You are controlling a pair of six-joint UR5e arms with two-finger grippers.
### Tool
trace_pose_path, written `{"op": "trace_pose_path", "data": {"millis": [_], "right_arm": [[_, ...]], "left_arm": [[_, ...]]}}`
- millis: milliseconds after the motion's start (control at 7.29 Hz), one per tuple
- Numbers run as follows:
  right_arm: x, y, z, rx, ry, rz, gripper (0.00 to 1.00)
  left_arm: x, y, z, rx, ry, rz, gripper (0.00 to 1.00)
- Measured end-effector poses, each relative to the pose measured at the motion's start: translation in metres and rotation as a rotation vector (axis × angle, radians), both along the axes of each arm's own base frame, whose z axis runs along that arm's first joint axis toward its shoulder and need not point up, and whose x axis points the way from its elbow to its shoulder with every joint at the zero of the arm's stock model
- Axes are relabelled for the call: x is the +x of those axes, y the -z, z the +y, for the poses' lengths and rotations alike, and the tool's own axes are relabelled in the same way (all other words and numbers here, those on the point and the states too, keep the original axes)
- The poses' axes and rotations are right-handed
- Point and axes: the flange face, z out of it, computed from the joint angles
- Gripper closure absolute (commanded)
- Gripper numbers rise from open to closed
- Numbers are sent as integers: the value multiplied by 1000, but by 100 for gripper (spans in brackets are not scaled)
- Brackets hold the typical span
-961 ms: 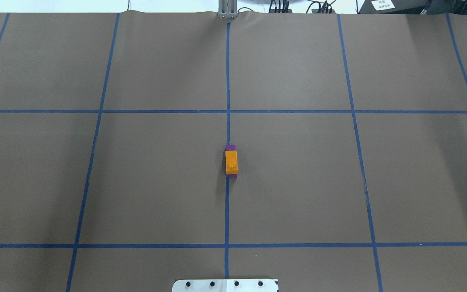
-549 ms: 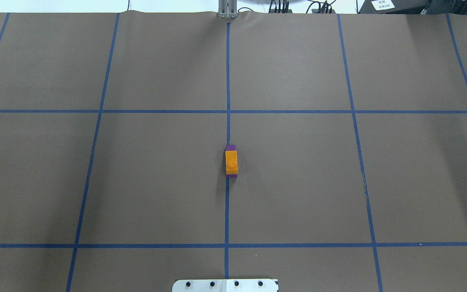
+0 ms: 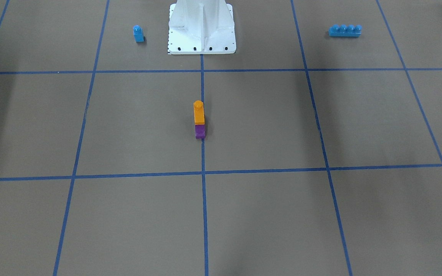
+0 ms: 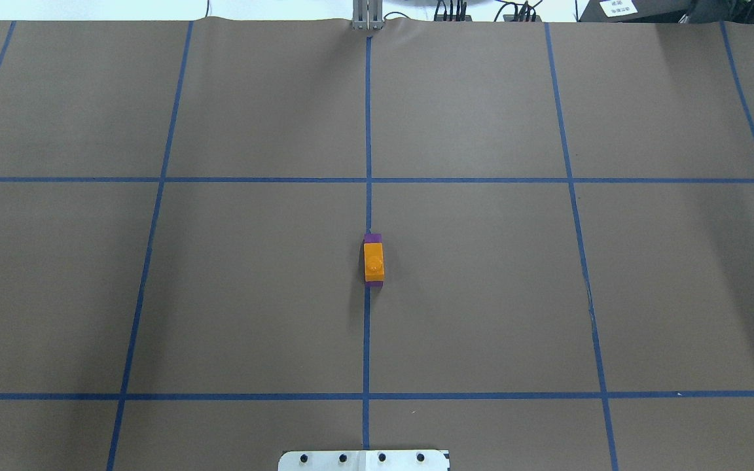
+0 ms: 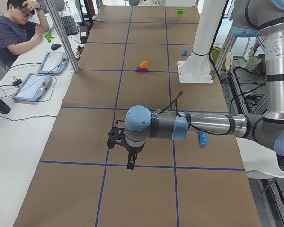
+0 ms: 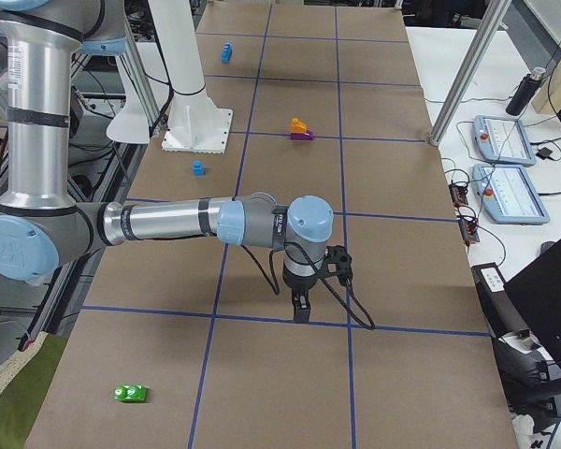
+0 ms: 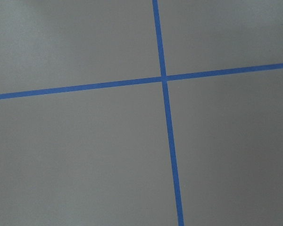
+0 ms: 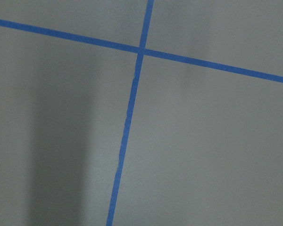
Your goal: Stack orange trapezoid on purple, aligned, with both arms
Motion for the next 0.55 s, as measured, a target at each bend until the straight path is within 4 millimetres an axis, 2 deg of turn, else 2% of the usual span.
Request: {"op": "trace_pose_path", "data": {"millis": [549], "right_arm": [[0,7,0,15,0,0,0]], "left_arm": [[0,2,0,1,3,0,0]]}}
